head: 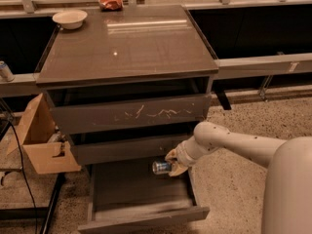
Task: Place redbull can into bottom drawer
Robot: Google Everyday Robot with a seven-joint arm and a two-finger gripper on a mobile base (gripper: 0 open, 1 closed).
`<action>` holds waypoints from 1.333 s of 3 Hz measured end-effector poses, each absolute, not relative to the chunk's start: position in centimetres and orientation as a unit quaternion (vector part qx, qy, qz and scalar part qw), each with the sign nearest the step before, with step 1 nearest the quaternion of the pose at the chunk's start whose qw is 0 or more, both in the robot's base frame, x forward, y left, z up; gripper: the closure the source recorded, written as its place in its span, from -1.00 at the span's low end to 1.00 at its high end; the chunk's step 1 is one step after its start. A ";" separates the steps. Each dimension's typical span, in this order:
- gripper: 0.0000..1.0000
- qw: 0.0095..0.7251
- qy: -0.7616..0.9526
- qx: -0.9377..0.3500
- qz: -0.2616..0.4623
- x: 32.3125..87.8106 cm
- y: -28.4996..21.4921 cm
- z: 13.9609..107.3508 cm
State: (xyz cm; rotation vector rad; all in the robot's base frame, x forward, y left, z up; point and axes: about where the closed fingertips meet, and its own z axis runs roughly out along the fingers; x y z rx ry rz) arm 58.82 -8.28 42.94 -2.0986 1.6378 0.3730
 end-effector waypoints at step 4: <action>1.00 0.196 0.583 -0.774 0.148 58.6 -7.4 34.9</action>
Offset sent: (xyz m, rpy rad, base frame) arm -0.0039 0.0007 -0.0434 -0.0116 0.0338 0.0212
